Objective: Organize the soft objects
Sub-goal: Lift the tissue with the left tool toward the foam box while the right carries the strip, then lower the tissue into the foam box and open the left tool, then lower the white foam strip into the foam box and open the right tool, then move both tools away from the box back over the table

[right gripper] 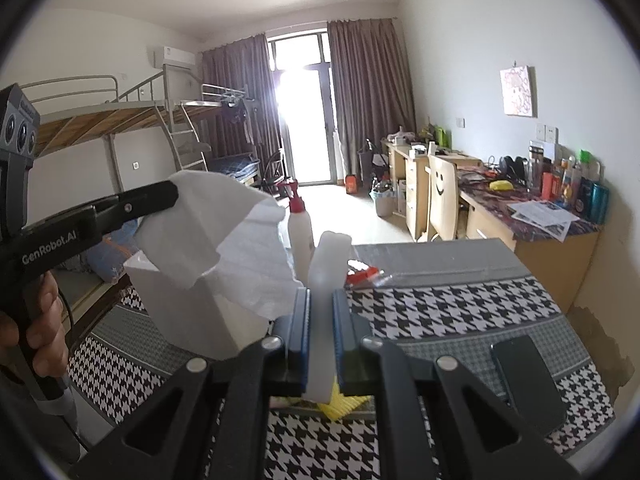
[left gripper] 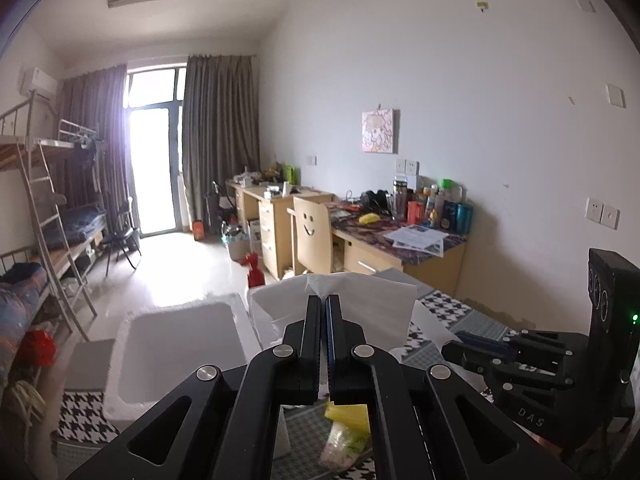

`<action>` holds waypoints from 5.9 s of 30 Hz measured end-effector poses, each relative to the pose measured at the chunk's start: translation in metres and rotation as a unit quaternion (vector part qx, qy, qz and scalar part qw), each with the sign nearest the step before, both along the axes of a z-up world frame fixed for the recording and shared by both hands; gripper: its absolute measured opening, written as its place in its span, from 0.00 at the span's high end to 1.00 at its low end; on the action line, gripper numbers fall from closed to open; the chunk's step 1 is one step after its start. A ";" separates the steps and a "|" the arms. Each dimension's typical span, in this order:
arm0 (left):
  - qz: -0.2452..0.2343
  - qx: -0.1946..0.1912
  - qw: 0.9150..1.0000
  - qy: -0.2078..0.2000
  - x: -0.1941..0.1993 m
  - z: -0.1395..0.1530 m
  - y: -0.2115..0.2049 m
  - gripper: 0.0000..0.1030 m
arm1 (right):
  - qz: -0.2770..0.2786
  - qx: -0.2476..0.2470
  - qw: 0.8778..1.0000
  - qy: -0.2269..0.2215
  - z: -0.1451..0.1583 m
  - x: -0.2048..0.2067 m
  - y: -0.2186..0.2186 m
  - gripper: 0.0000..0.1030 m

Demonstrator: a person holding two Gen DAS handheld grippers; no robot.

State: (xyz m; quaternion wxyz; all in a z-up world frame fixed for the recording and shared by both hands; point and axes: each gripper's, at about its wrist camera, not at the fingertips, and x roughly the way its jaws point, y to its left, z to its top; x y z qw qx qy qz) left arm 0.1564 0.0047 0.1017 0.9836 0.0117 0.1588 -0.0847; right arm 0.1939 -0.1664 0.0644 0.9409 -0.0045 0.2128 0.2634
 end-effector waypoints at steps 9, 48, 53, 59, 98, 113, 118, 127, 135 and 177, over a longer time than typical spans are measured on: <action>0.022 0.003 0.999 -0.026 -0.002 0.019 0.011 0.98 | 0.013 0.001 1.000 -0.023 0.019 0.000 0.011 0.87; 0.170 0.017 0.985 0.008 0.029 0.011 0.086 0.98 | 0.118 -0.016 0.992 -0.031 0.047 0.031 0.098 0.87; 0.171 0.008 0.985 0.030 0.040 0.002 0.094 0.98 | 0.124 -0.019 0.992 -0.019 0.042 0.040 0.105 0.87; 0.176 -0.002 0.982 0.064 0.051 -0.014 0.105 0.86 | 0.126 -0.027 0.992 -0.011 0.039 0.040 0.111 0.87; 0.268 0.010 0.963 0.036 0.011 -0.023 0.154 0.01 | 0.163 -0.050 0.984 0.046 0.025 0.064 0.171 0.87; 0.275 -0.001 0.960 0.042 0.002 -0.032 0.161 0.01 | 0.175 -0.064 0.979 0.080 0.006 0.073 0.188 0.80; 0.273 -0.001 0.961 0.043 0.001 -0.033 0.160 0.01 | 0.183 -0.061 0.977 0.088 0.002 0.074 0.189 0.49; 0.267 -0.006 0.963 0.041 -0.002 -0.032 0.154 0.01 | 0.172 -0.060 0.981 0.073 0.010 0.065 0.178 0.42; 0.250 -0.004 0.968 0.036 -0.007 -0.029 0.140 0.01 | 0.154 -0.044 0.986 0.047 0.023 0.057 0.153 0.35; 0.132 -0.007 0.990 0.056 -0.006 -0.046 0.053 0.01 | 0.050 -0.030 0.998 0.003 0.020 0.036 0.066 0.22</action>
